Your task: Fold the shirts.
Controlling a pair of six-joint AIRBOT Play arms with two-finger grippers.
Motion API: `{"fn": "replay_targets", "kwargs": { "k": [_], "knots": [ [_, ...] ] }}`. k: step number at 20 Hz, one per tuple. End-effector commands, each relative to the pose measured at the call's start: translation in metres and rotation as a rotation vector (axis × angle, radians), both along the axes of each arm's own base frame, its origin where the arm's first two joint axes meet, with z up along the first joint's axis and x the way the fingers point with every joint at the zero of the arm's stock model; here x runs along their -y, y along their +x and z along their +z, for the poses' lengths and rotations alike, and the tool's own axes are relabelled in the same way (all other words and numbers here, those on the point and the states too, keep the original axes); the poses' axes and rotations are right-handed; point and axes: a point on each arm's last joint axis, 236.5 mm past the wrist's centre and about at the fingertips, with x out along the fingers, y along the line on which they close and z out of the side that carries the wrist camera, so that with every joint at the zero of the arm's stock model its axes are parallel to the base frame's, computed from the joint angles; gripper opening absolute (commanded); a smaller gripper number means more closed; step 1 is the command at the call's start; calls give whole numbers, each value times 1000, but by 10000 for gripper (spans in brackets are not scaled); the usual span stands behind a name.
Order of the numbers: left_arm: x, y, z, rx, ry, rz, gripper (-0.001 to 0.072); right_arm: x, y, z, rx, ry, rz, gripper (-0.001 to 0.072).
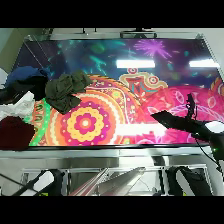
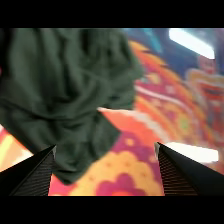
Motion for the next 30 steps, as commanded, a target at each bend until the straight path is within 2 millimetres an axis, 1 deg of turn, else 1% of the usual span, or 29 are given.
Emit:
{"fn": "replay_targets", "kwargs": {
  "k": [1, 3, 4, 6, 7, 8, 9, 12, 13, 14, 15, 16, 17, 18, 19, 20, 21, 22, 23, 24, 25, 26, 27, 28, 29, 30],
  "knots": [
    [-42, 21, -81, -175, 100, -26, 708, 9, 11, -18, -35, -14, -30, 683],
    [-39, 24, -125, -291, 125, -68, 709, 15, 17, -22, -33, -27, -60, 684],
    [-32, 27, -142, -322, 123, -95, 709, 18, 20, -22, -27, -34, -73, 684],
    [-14, 34, -170, -366, 102, -141, 709, 21, 23, -23, -22, -41, -87, 683],
    [-6, 38, -179, -381, 96, -166, 709, 22, 24, -23, -19, -44, -91, 683],
    [5, 44, -188, -391, 95, -194, 709, 23, 25, -23, -17, -46, -96, 683],
    [14, 51, -192, -391, 95, -217, 709, 23, 25, -23, -16, -47, -98, 683],
    [41, 77, -187, -354, 65, -266, 706, 23, 25, -23, -16, -48, -98, 681],
    [47, 80, -186, -349, 75, -284, 686, 23, 25, -23, -16, -48, -98, 676],
    [48, 82, -187, -349, 98, -296, 586, 23, 25, -23, -16, -48, -98, 676],
    [45, 82, -188, -351, 116, -296, 461, 23, 25, -23, -16, -48, -98, 676],
    [46, 81, -189, -353, 117, -298, 316, 23, 25, -23, -16, -48, -98, 676],
    [47, 80, -189, -358, 114, -303, 121, 23, 25, -23, -13, -51, -95, 675],
    [49, 78, -188, -362, 103, -309, 7, 23, 25, -23, -8, -55, -91, 675],
    [51, 76, -186, -371, 91, -304, 7, 23, 25, -23, -1, -61, -84, 673],
    [60, 75, -181, -372, 64, -314, 7, 23, 25, -23, 3, -65, -79, 664],
    [74, 76, -169, -351, 16, -329, 7, 23, 25, -23, 6, -68, -76, 566],
    [95, 78, -150, -306, -35, -369, 7, 23, 25, -23, 18, -78, -65, 414],
    [122, 78, -127, -252, -86, -429, 7, 23, 25, -23, 27, -85, -57, 367],
    [150, 75, -105, -211, -137, -491, 7, 23, 25, -23, 37, -95, -46, 367],
    [182, 66, -82, -182, -187, -566, 8, 23, 25, -24, 43, -100, -38, 366],
    [213, 53, -63, -168, -226, -645, 9, 23, 25, -24, 46, -103, -35, 366],
    [248, 35, -45, -156, -263, -741, 11, 23, 25, -24, 46, -103, -35, 367],
    [279, 15, -31, -155, -294, -829, 15, 23, 25, -24, 50, -107, -31, 368],
    [312, -7, -19, -157, -324, -921, 15, 23, 25, -24, 50, -107, -31, 368],
    [341, -28, -11, -162, -340, -1002, 15, 23, 25, -24, 50, -107, -30, 369]
  ]
}}
